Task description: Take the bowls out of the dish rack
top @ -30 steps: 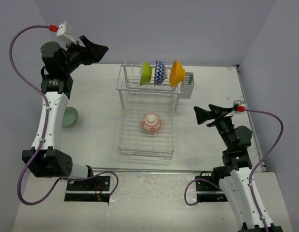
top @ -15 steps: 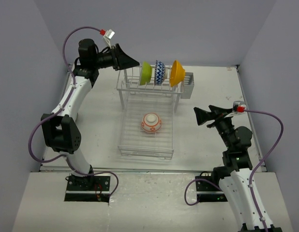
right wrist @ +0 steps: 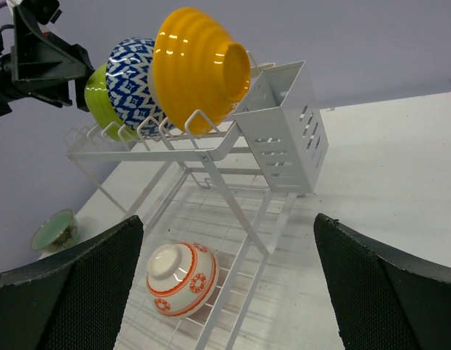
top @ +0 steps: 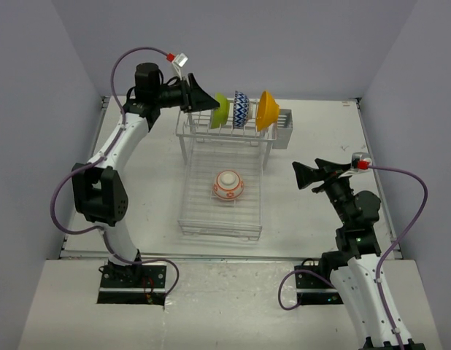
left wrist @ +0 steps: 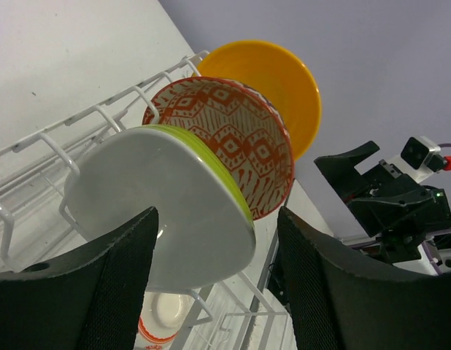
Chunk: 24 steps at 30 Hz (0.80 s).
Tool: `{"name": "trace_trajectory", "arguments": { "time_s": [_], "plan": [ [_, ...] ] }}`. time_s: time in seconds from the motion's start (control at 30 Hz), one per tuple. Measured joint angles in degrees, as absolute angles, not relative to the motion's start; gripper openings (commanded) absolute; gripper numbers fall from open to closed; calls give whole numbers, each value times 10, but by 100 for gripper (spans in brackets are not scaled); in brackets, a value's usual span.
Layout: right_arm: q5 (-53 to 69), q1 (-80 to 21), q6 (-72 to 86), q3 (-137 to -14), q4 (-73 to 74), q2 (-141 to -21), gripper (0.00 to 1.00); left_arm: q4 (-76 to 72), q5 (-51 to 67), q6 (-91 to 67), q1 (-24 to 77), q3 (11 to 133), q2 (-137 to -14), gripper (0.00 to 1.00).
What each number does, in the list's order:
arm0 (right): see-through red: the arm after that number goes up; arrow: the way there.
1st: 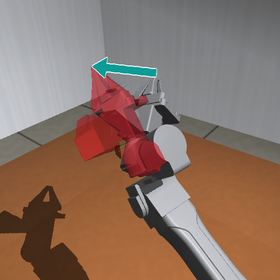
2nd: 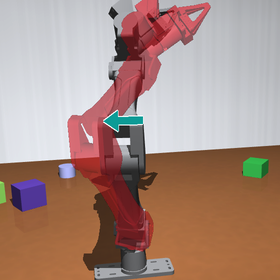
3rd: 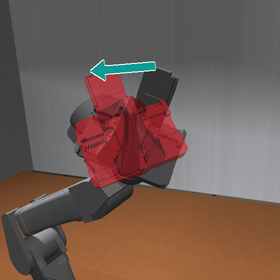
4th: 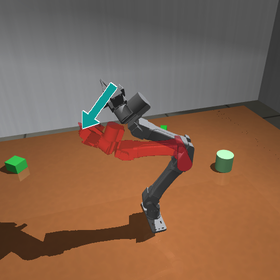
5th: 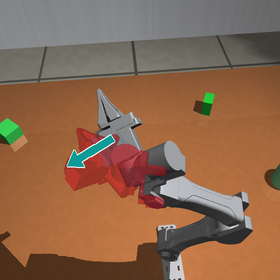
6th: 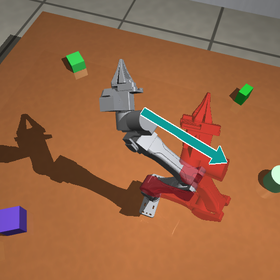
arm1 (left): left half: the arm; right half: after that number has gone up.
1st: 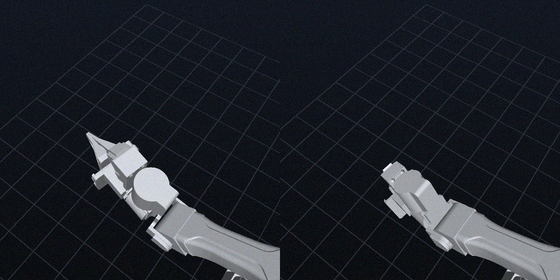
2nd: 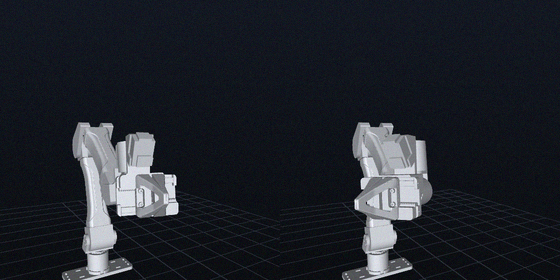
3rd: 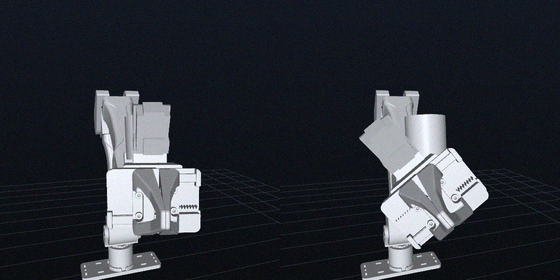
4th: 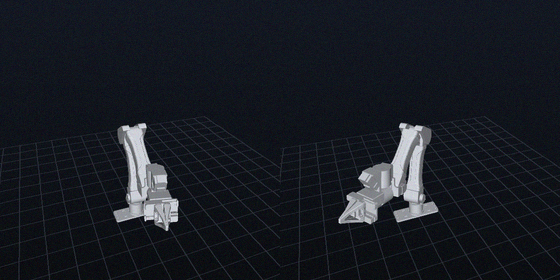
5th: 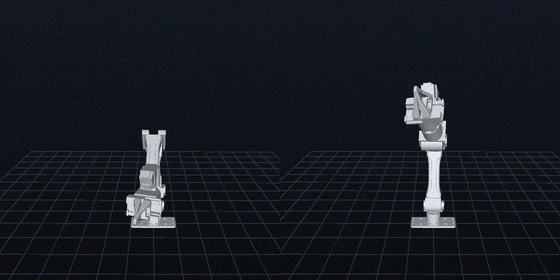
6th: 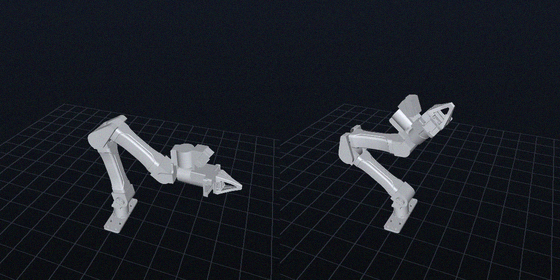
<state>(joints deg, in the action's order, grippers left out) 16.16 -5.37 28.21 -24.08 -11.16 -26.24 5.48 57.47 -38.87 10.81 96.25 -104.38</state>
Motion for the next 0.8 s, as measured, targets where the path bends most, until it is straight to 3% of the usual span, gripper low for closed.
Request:
{"name": "trace_trajectory", "arguments": {
  "time_s": [0.17, 0.4, 0.8],
  "plan": [
    [161, -54, 282, -241, -112, -262, 99, 92, 553, -374, 133, 978, -1065, 65],
    [161, -54, 282, -241, -112, -262, 99, 114, 536, -364, 147, 992, -1073, 54],
    [161, -54, 282, -241, -111, -258, 99, 151, 513, -350, 147, 1030, -1075, 43]
  ]
}}
